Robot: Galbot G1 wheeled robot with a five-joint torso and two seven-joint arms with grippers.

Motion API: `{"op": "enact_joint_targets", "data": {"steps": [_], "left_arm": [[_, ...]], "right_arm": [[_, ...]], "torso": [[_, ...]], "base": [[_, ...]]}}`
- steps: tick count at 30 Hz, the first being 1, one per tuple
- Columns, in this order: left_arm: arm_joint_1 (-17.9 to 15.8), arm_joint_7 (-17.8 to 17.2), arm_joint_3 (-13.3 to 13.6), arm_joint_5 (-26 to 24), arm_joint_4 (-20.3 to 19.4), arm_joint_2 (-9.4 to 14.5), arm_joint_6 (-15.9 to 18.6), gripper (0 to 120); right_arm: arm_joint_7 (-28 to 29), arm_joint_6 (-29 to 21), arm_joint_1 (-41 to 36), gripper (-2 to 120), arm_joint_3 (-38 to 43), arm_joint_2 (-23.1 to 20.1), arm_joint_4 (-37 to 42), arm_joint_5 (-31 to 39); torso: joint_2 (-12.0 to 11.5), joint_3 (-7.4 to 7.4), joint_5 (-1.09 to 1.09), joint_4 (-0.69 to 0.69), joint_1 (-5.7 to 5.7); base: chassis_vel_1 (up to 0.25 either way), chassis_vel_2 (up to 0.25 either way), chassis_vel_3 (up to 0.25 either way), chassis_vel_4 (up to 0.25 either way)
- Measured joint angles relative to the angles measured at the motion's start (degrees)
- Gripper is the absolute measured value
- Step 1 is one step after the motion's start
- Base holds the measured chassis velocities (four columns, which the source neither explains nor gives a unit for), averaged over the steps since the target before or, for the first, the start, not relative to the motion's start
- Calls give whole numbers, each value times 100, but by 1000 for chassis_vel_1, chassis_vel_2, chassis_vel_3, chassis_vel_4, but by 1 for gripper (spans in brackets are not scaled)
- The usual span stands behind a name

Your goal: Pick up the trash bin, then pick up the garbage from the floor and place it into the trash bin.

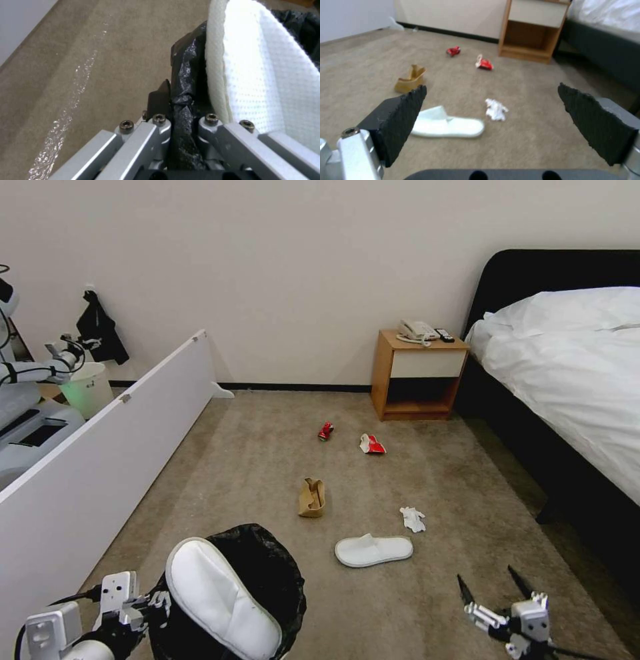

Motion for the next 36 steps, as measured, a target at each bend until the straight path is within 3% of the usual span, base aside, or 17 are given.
{"op": "enact_joint_targets", "data": {"steps": [12, 36], "left_arm": [[-46, 17, -11, 27, 0, -12, 0, 4], [-204, 19, 24, -13, 0, 42, 1, 4]], "right_arm": [[-328, 98, 72, 100, -98, 366, -268, -40], [-481, 102, 53, 100, -8, 451, -294, -6]], "torso": [[0, 0, 0, 0, 0], [0, 0, 0, 0, 1]], "base": [[0, 0, 0, 0], [0, 0, 0, 0]]}}
